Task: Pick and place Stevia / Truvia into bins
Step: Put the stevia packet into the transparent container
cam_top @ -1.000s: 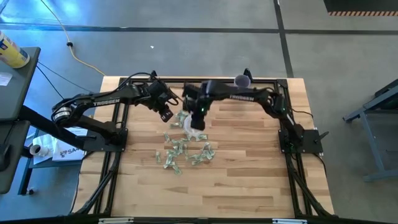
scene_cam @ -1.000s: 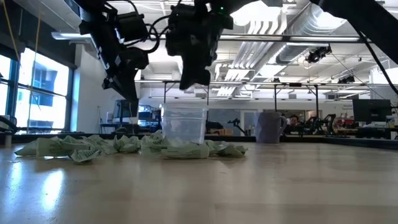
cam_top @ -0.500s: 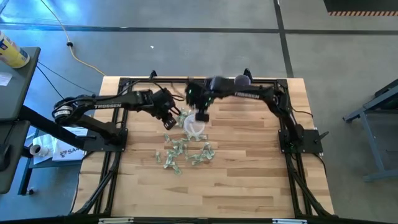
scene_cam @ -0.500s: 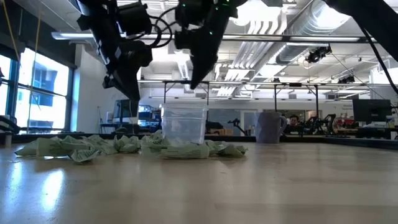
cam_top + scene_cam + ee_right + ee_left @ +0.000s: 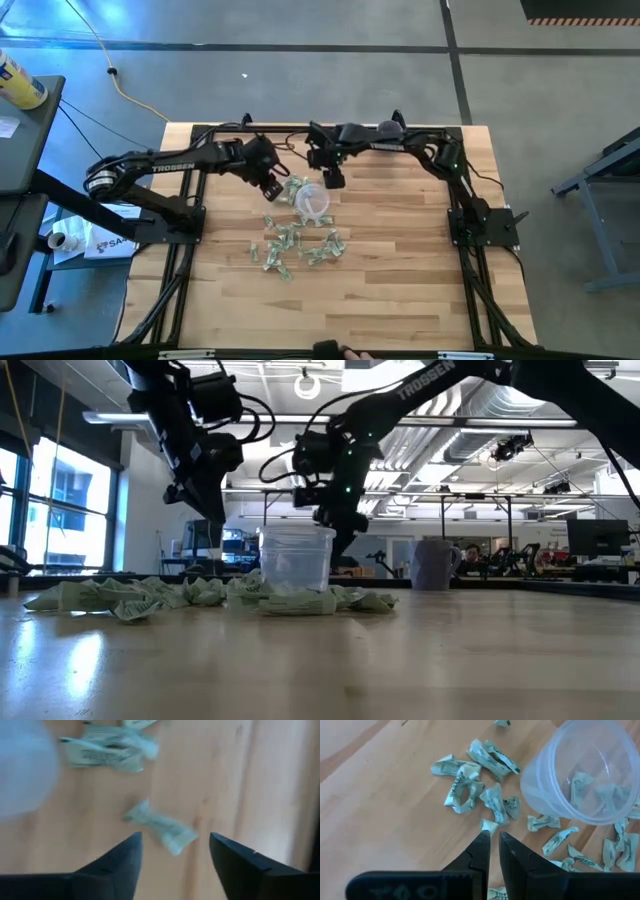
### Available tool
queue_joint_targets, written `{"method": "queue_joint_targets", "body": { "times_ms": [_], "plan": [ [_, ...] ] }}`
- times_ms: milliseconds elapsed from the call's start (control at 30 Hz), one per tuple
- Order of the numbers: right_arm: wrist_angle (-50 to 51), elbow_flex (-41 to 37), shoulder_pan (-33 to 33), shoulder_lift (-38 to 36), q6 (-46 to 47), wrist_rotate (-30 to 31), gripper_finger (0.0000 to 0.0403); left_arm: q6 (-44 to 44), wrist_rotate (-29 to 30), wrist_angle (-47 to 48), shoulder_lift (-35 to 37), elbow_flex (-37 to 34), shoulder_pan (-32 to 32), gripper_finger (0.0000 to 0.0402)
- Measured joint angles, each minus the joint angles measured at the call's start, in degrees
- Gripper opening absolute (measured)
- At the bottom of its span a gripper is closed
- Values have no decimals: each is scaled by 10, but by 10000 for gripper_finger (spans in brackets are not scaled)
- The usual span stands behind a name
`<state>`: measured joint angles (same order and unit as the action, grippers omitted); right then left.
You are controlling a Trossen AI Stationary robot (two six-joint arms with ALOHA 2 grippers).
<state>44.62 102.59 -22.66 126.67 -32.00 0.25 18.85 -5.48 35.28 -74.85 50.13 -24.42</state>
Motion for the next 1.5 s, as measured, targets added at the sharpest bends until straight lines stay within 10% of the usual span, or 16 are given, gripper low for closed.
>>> {"method": "queue_joint_targets", "body": {
  "times_ms": [200, 767, 1067, 1233, 1500],
  "plan": [
    [-86, -46, -3, 1, -41, -20, 251, -30, -48, -16, 0, 0, -49, 74],
    [-65, -63, -6, 2, 21, -27, 148, -40, -57, -27, 0, 0, -71, 74],
    [23, -38, -9, -36, -2, 139, 125, -41, -57, -27, 0, 0, -71, 74],
    [34, -3, -7, -66, 104, 332, 130, -33, -57, -27, 0, 0, -71, 74],
    [67, 9, -30, -83, -37, -2, 130, 61, -58, -36, 0, 0, -44, 74]
  ]
}}
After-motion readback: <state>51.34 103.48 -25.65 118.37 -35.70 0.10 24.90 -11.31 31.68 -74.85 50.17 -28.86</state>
